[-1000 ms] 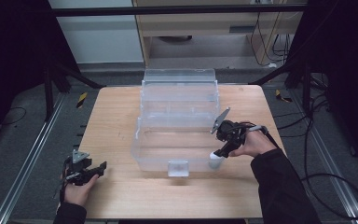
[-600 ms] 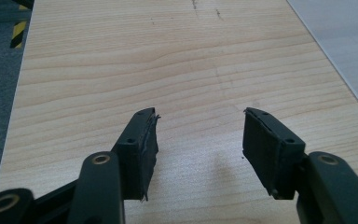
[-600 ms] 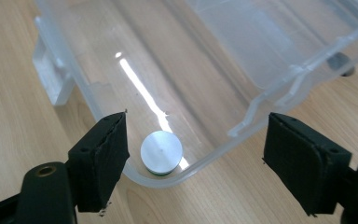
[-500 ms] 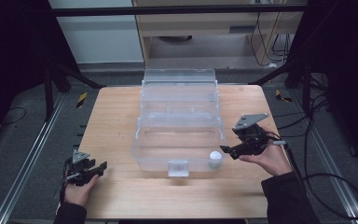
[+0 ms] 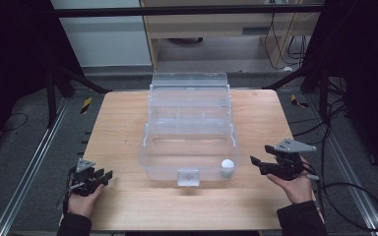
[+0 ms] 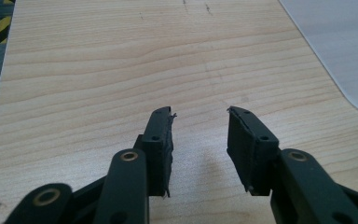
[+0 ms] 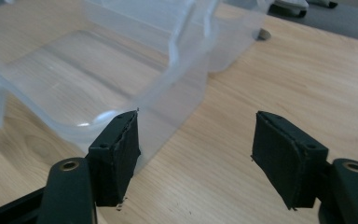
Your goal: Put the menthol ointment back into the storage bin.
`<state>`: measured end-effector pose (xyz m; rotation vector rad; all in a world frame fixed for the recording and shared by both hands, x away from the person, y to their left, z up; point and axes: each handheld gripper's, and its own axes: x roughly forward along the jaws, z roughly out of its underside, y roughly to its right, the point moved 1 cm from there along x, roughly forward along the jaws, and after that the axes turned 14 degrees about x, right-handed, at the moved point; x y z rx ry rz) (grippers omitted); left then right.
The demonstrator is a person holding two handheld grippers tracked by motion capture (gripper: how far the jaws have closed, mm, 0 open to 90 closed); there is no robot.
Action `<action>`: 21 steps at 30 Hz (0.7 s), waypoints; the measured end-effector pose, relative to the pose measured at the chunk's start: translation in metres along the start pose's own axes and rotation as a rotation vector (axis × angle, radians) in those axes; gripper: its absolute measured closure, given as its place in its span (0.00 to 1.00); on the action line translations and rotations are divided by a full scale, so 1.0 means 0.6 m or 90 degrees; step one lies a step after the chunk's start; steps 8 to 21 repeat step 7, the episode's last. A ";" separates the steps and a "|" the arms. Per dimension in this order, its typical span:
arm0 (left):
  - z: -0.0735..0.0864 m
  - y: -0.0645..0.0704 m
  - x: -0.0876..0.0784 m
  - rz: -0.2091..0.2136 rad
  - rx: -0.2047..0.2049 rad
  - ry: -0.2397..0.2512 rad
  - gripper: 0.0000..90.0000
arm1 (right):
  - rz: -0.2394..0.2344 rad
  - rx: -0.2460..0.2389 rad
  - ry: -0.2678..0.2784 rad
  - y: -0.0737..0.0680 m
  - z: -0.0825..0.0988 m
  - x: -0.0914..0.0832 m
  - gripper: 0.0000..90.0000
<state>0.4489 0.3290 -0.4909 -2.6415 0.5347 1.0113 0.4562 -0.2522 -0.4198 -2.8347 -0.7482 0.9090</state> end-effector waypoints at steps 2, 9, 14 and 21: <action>0.000 0.000 0.000 0.001 0.004 -0.002 0.68 | 0.001 0.012 0.002 0.008 0.014 0.002 0.36; 0.001 0.001 -0.001 0.000 0.010 -0.001 0.69 | 0.015 0.030 -0.017 0.030 0.050 0.010 0.34; 0.001 0.001 -0.001 0.000 0.010 -0.001 0.69 | 0.015 0.030 -0.017 0.030 0.050 0.010 0.34; 0.001 0.001 -0.001 0.000 0.010 -0.001 0.69 | 0.015 0.030 -0.017 0.030 0.050 0.010 0.34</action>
